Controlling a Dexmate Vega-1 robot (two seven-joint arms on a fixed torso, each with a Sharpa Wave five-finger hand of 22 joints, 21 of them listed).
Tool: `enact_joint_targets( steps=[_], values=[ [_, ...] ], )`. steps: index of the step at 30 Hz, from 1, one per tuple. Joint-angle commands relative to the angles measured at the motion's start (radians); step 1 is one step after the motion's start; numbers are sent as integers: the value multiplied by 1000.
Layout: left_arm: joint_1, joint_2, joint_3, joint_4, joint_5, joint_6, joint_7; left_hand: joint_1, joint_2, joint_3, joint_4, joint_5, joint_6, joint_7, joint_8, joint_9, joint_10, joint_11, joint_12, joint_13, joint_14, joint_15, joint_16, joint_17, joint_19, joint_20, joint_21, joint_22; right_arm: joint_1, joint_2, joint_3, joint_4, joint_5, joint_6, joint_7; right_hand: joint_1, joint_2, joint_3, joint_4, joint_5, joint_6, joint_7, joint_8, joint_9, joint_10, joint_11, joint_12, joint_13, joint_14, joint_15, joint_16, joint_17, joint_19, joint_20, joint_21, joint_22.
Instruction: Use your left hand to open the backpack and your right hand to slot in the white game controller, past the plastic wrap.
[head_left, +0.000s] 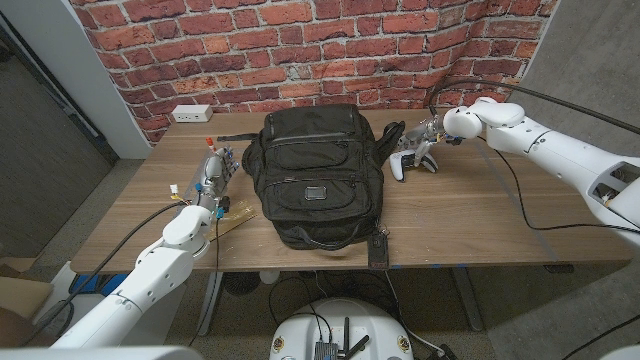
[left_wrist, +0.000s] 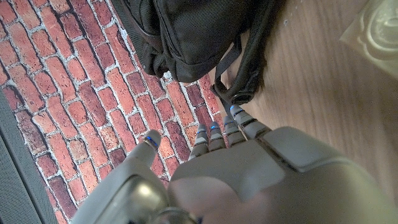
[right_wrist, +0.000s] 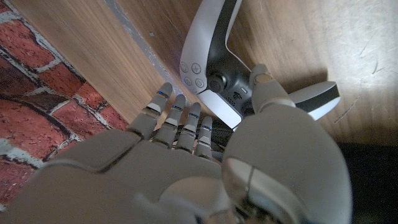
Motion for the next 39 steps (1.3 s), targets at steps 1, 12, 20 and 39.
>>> enact_joint_targets(
  steps=[1,12,20,39],
  values=[
    [2,4,-3,4,-8,0,-4,-11,51,5,1,6,13,-1,3,6,11,-2,-1,3,9,0,0,5,9,-27,-2,2,-23,-14,5,-24,-26,-3,-45,15,-2,-6,2,-2,7,-2,8,4,16,-4,7,6,16,-84,12,5,14,-6,6,1],
    [7,7,-7,5,-14,-3,-8,-11,51,5,2,6,14,0,2,6,14,-2,0,3,10,1,0,5,10,-27,-1,2,-51,-30,19,-58,-51,-18,-80,43,0,-14,1,-2,53,-15,34,5,68,-21,26,21,60,-107,40,17,35,-21,4,2],
    [3,6,-4,12,-16,-4,-16,-11,51,6,3,6,15,0,2,6,15,-1,-1,3,11,1,1,5,9,-25,-2,2,-64,-38,31,-73,-58,-18,-103,68,3,-29,3,-2,114,-23,67,5,143,-35,56,39,106,-136,73,35,66,-50,5,3],
    [8,10,-2,-2,-13,-1,-10,-12,52,6,5,7,16,-4,2,6,16,-2,-1,3,11,1,0,5,10,-25,-2,2,-88,-47,54,-83,-58,-13,-156,120,27,-65,8,1,286,-38,146,0,291,-89,108,71,207,-174,149,83,147,-122,16,5]
  ],
)
